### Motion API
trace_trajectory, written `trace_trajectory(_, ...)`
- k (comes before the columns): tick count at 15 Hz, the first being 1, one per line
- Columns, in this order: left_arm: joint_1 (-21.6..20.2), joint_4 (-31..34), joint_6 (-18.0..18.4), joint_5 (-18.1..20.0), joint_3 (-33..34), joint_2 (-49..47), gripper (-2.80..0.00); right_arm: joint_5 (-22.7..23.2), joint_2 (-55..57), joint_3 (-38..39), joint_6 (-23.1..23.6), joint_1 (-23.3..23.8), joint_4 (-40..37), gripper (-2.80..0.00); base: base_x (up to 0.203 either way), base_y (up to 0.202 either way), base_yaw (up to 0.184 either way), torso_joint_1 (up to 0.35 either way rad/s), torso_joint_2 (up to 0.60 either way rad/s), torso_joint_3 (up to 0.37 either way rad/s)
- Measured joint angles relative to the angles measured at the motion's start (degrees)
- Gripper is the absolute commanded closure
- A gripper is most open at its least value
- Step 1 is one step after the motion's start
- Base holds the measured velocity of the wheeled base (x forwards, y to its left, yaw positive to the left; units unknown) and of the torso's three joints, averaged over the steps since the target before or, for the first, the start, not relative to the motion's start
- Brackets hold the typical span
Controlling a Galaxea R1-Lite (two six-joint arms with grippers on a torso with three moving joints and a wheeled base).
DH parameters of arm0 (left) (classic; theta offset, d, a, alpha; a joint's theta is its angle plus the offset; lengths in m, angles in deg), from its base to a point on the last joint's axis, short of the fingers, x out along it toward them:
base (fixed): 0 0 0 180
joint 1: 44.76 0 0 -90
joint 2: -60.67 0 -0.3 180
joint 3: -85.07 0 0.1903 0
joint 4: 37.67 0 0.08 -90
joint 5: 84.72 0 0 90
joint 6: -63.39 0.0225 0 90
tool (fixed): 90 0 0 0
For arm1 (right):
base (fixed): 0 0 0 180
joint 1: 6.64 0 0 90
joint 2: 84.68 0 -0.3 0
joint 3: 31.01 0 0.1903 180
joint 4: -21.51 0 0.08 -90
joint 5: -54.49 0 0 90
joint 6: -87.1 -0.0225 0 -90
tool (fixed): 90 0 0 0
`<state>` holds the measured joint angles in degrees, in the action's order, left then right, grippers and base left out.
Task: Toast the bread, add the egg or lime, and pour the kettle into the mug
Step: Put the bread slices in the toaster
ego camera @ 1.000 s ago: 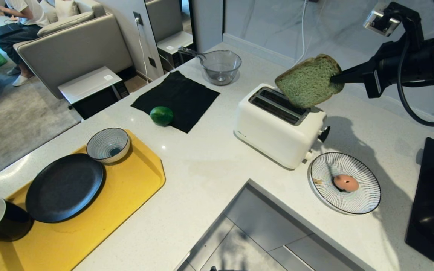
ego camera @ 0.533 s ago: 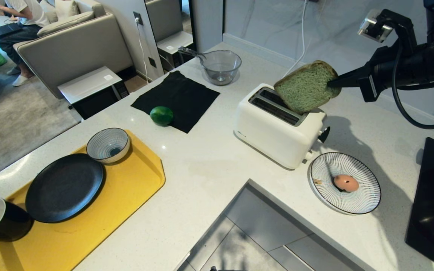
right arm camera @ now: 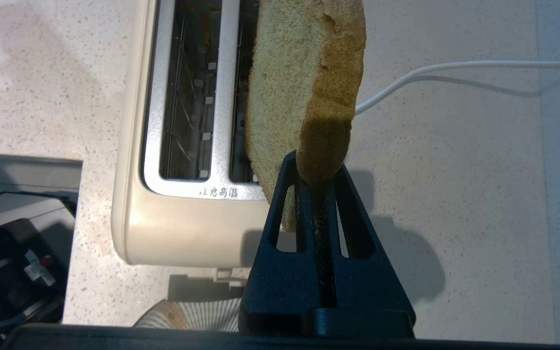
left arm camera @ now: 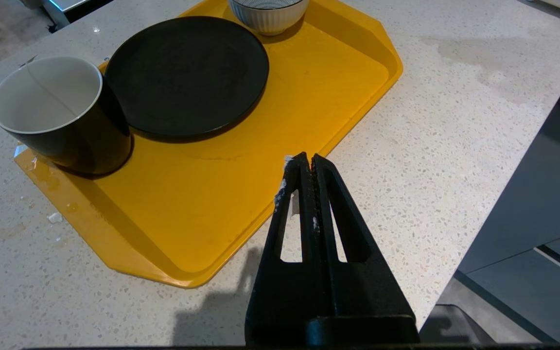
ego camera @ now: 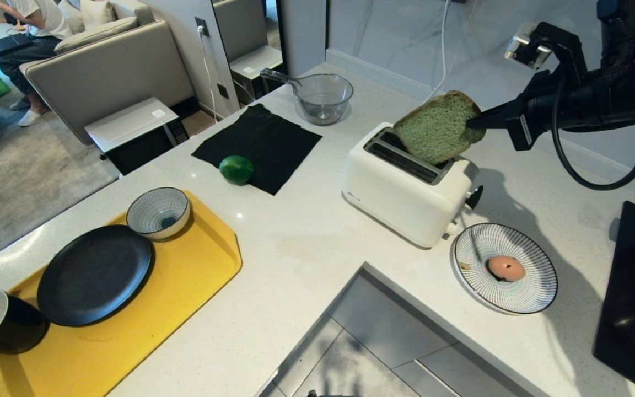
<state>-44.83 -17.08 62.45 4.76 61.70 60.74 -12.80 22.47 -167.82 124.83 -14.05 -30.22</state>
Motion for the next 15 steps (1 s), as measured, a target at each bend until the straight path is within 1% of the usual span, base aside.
trace_trajectory(6, 0.00, 0.02, -0.02, 0.01, 0.00, 0.00, 0.00, -0.02, 0.63, 0.07, 0.33, -0.46, 0.65, 0.00, 0.000, 0.000, 0.000, 0.000, 0.00, 0.000)
trace_trajectory(11, 0.00, 0.02, -0.05, 0.04, 0.00, 0.00, 0.00, -0.11, 0.07, 0.20, 4.18, -0.26, 0.05, 0.00, 0.000, 0.000, 0.000, 0.000, 0.00, 0.000)
trace_trajectory(13, 0.00, 0.02, -0.07, 0.01, 0.00, 0.00, 0.00, -0.13, -0.31, 0.29, 6.40, -0.19, -1.66, 0.00, 0.000, 0.000, 0.000, 0.000, 0.00, 0.000)
trace_trajectory(15, 0.00, 0.02, -0.10, 0.00, 0.00, 0.00, 0.00, -0.22, -0.65, 0.30, 7.48, -0.18, -3.33, 0.00, 0.000, 0.000, 0.000, 0.000, 0.00, 0.000)
